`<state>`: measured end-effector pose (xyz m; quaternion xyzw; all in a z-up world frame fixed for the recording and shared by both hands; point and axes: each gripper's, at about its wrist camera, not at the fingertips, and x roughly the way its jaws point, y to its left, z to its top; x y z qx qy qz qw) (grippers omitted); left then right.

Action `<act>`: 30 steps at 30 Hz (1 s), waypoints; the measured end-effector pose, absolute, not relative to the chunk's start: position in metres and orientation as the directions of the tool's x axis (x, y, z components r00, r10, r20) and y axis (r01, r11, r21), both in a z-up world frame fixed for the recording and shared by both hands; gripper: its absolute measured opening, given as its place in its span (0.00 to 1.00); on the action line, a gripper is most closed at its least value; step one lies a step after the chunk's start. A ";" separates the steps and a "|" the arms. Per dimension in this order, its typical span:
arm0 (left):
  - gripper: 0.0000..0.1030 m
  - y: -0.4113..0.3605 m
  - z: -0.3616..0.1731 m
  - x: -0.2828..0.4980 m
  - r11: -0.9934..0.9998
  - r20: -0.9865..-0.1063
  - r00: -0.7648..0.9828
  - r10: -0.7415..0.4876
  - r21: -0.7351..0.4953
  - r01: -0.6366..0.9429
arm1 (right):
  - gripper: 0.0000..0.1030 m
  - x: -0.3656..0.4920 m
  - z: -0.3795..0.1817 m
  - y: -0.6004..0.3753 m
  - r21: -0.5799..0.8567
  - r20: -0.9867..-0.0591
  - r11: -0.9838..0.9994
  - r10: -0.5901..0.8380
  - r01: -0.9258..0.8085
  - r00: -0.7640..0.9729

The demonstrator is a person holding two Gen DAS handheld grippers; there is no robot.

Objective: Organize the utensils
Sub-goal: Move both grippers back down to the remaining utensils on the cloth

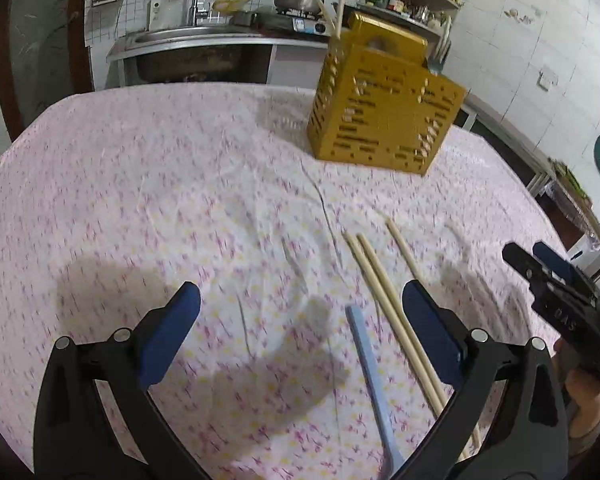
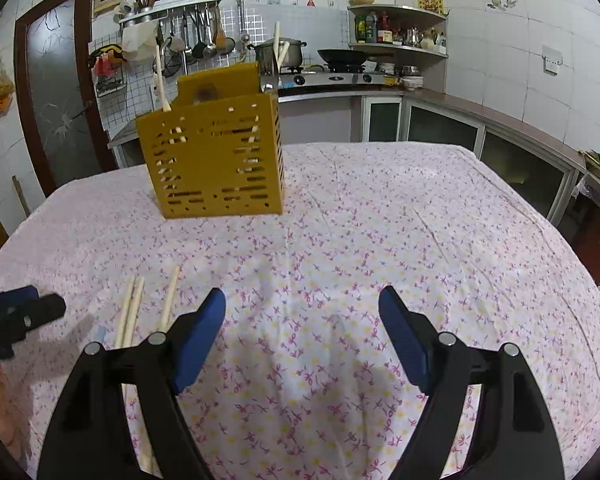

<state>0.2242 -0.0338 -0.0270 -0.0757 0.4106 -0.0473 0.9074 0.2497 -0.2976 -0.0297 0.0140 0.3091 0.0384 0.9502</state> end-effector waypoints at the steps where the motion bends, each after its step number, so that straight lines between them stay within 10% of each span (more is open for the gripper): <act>1: 0.95 -0.037 -0.029 0.223 0.988 -0.742 0.657 -0.134 -0.155 0.028 | 0.75 0.250 -0.031 -0.298 0.055 -0.589 0.996 0.088 -0.068 0.803; 23: 0.92 -0.067 -0.055 0.222 0.997 -0.829 0.554 -0.075 -0.064 0.039 | 0.75 0.253 -0.034 -0.301 0.066 -0.597 0.997 0.077 -0.047 0.798; 30: 0.40 -0.066 -0.051 0.226 1.000 -0.819 0.573 -0.019 -0.018 0.007 | 0.75 0.253 -0.034 -0.295 0.058 -0.601 0.997 0.076 -0.051 0.796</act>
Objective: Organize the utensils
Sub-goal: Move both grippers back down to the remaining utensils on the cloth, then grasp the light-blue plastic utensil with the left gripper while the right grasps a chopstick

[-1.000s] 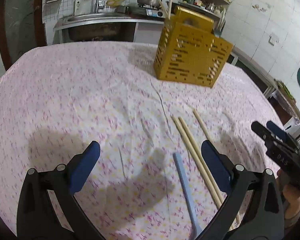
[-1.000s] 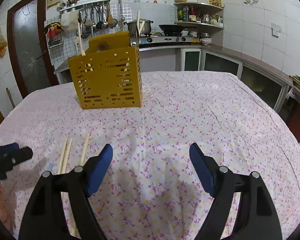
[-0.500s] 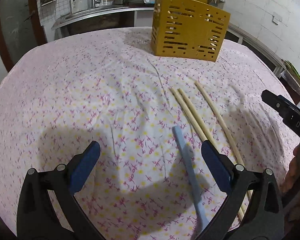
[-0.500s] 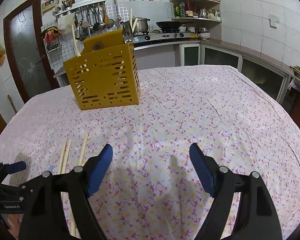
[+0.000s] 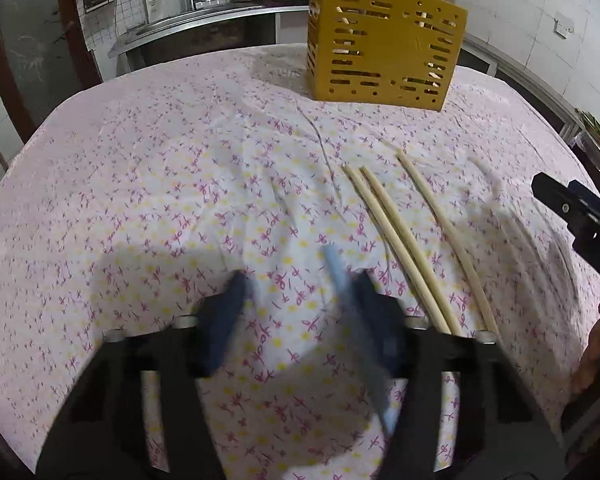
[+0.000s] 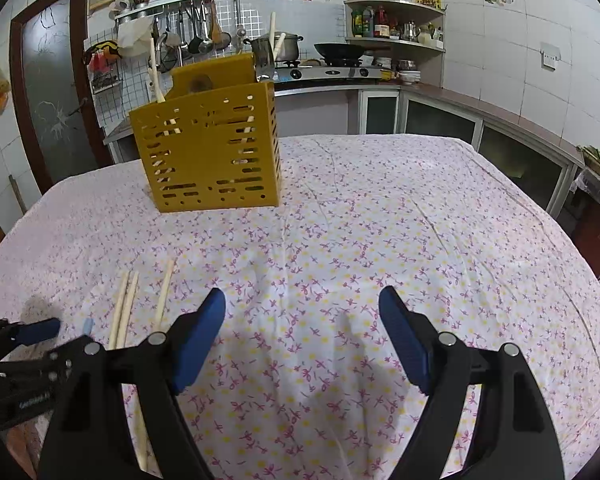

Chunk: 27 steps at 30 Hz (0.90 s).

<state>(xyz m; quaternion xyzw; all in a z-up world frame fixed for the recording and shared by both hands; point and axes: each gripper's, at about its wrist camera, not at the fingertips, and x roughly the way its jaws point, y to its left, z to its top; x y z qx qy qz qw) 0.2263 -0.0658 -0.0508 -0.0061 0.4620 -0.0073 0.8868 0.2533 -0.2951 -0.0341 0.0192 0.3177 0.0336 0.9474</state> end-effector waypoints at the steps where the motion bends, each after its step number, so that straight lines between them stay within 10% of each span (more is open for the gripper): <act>1: 0.37 -0.068 -0.050 0.227 1.000 -0.817 0.576 -0.017 -0.007 0.019 | 0.75 0.253 -0.034 -0.294 0.065 -0.602 0.997 0.081 -0.052 0.795; 6: 0.11 -0.071 -0.048 0.232 0.997 -0.819 0.571 -0.048 -0.006 0.076 | 0.75 0.252 -0.033 -0.277 0.062 -0.611 0.995 0.095 -0.072 0.786; 27: 0.05 -0.033 -0.047 0.256 0.997 -0.812 0.580 -0.068 -0.029 0.076 | 0.61 0.269 -0.050 -0.207 0.003 -0.720 0.985 0.121 -0.171 0.684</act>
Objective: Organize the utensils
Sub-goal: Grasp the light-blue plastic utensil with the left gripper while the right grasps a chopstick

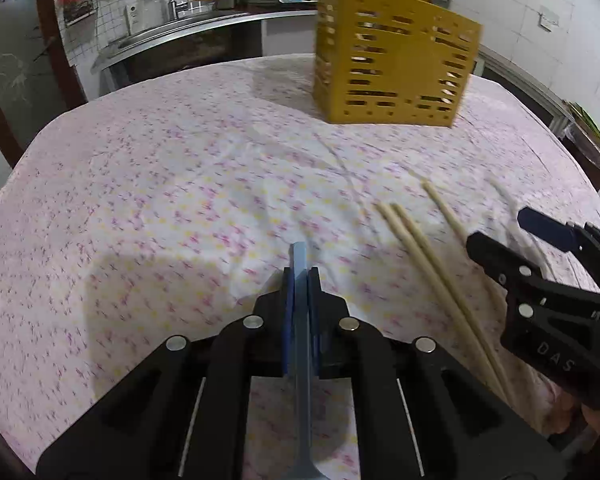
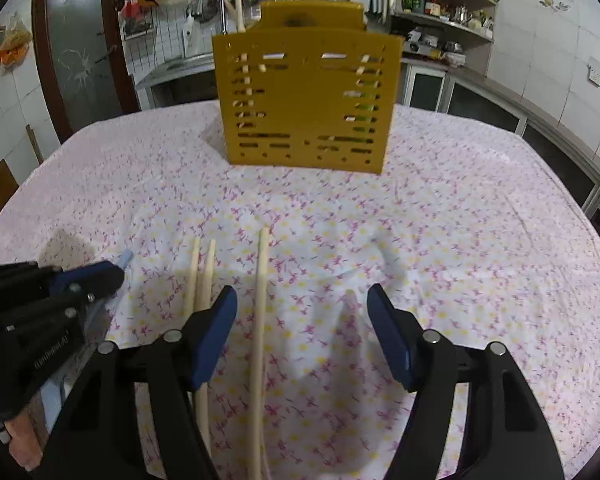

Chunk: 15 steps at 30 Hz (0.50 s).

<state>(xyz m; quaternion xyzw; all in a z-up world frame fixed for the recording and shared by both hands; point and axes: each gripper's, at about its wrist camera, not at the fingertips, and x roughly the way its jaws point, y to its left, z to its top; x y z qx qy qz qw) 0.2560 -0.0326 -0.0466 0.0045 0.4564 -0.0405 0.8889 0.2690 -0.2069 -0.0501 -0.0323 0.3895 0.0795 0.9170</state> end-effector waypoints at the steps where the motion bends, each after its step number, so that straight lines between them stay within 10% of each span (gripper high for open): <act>1: 0.05 -0.030 -0.047 0.258 0.996 -0.812 0.578 -0.075 -0.038 0.075 | 0.59 0.270 -0.051 -0.205 -0.001 -0.726 0.985 0.120 -0.175 0.677; 6: 0.05 -0.026 -0.047 0.261 0.996 -0.813 0.576 -0.087 -0.053 0.075 | 0.51 0.278 -0.059 -0.192 -0.045 -0.758 0.981 0.091 -0.191 0.646; 15: 0.06 -0.025 -0.048 0.260 0.995 -0.810 0.579 -0.091 -0.055 0.078 | 0.07 0.277 -0.056 -0.196 -0.019 -0.765 0.976 0.125 -0.216 0.632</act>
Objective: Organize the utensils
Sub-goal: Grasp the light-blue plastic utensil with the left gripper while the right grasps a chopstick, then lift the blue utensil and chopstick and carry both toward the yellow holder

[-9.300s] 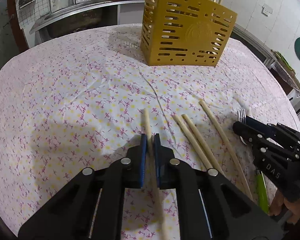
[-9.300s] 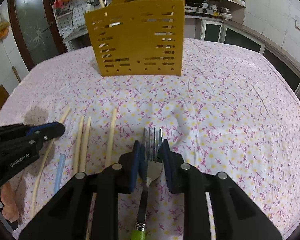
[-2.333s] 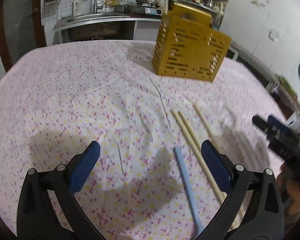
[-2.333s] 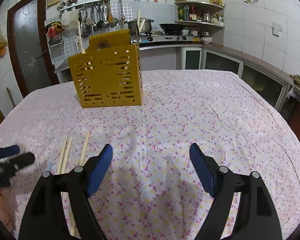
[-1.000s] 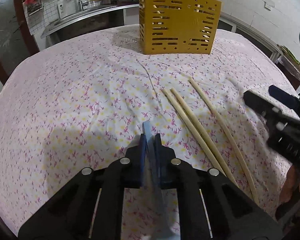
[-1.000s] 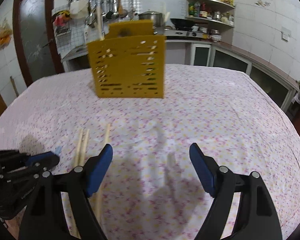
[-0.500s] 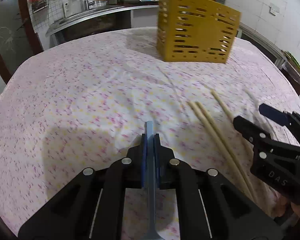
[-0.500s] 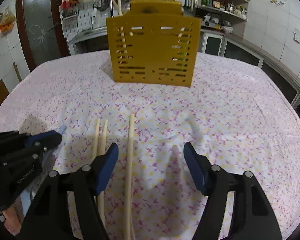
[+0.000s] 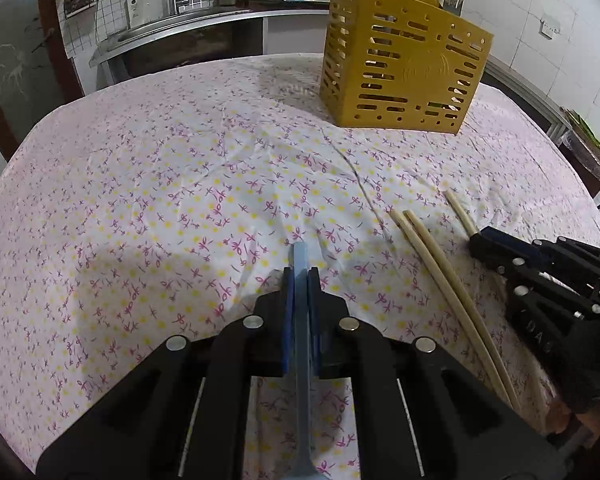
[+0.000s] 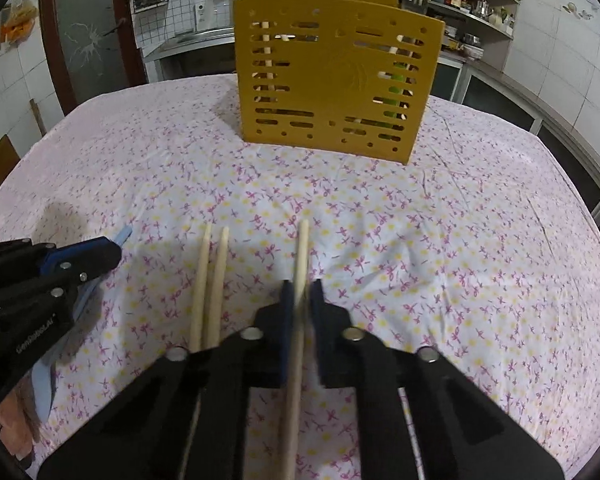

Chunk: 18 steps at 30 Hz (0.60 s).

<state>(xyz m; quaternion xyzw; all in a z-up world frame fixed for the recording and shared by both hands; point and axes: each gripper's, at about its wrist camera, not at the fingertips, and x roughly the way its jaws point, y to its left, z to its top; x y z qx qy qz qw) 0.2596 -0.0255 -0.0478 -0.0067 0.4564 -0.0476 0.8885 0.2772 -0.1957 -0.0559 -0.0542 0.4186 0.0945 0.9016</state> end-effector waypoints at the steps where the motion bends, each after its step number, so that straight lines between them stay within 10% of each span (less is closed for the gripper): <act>1: 0.06 -0.026 -0.048 0.259 0.996 -0.810 0.580 -0.088 -0.052 0.078 | 0.07 0.276 -0.055 -0.198 0.004 -0.765 0.977 0.141 -0.215 0.628; 18: 0.06 -0.028 -0.050 0.260 0.996 -0.808 0.584 -0.079 -0.041 0.079 | 0.06 0.295 -0.056 -0.202 0.029 -0.809 0.974 0.155 -0.224 0.567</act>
